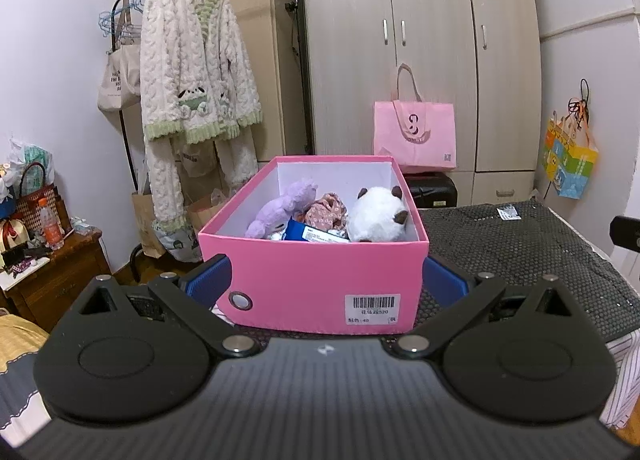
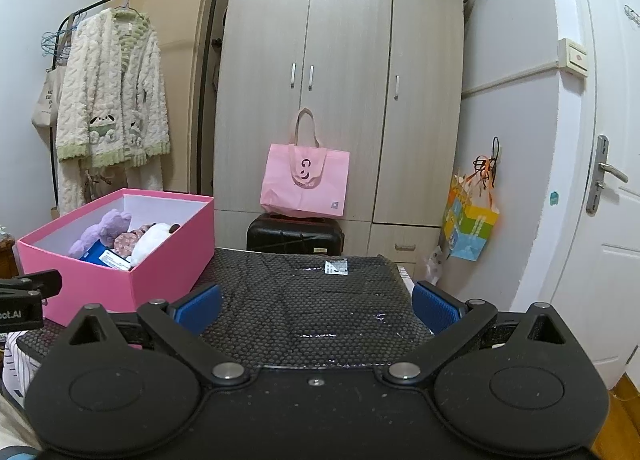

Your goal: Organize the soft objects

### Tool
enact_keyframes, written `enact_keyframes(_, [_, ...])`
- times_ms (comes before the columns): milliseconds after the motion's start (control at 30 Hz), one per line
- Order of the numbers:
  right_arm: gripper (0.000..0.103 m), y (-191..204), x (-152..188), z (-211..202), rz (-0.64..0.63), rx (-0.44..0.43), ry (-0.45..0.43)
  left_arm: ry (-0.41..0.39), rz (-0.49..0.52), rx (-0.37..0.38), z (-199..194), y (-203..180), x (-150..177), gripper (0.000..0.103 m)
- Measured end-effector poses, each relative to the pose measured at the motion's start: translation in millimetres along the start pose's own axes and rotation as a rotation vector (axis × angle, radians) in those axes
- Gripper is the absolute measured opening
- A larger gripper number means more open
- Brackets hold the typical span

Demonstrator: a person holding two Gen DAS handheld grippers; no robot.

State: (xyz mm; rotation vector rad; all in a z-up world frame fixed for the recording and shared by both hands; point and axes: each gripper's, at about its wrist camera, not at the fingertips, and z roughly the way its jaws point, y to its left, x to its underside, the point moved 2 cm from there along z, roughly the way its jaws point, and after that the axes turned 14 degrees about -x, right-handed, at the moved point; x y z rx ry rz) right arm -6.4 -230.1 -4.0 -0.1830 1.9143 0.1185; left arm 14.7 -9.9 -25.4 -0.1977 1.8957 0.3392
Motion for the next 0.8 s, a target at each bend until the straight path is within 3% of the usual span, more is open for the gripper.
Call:
enact_keyframes(300, [0.103, -1.1, -0.9, 0.2, -0.006, 0.008, -0.001, -0.045, 0.043, -0.023, -4.5, -2.2, 1.0, 0.103])
enact_keyframes(800, [0.103, -1.9, 0.2, -2.8, -0.005, -0.002, 0.002, -0.053, 0.057, -0.013, -8.8, -2.5, 1.2, 0.103])
